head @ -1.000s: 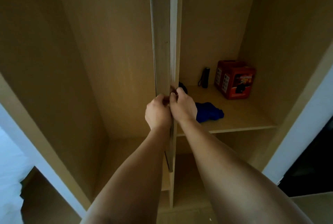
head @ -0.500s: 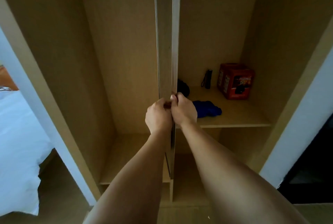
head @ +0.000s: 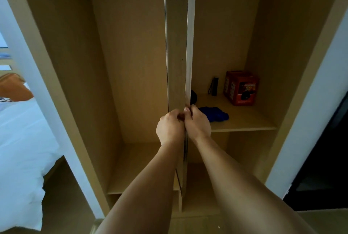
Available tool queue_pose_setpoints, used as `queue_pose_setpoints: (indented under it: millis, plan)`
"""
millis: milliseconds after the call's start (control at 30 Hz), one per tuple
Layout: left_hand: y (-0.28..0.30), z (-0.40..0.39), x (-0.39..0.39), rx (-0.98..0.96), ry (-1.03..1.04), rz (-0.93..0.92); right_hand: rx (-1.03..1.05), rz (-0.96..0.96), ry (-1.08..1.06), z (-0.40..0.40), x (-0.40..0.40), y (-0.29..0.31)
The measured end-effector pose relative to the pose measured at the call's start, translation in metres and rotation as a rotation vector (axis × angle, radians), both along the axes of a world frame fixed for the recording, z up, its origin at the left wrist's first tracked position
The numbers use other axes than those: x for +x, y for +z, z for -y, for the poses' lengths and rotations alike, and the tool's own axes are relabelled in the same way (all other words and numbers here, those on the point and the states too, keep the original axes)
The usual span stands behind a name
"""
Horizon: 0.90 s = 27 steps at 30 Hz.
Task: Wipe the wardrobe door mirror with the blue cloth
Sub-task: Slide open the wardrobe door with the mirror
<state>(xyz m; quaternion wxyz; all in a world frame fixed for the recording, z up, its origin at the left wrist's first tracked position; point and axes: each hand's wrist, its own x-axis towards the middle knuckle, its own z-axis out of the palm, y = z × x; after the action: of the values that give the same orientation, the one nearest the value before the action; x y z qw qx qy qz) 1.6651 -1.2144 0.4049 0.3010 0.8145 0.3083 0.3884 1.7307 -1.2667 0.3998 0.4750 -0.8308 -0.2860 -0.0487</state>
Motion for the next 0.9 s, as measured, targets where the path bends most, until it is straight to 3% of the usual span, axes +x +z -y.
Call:
queue_pose_setpoints:
  millis: [600,900]
  plan:
    - [-0.003,0.034,-0.031,0.009,-0.073,0.026,-0.053,0.004,-0.095,0.035,-0.032,0.002]
    - [-0.004,0.031,-0.028,0.003,-0.163,0.005,0.015,0.039,-0.222,0.032,-0.04,0.0]
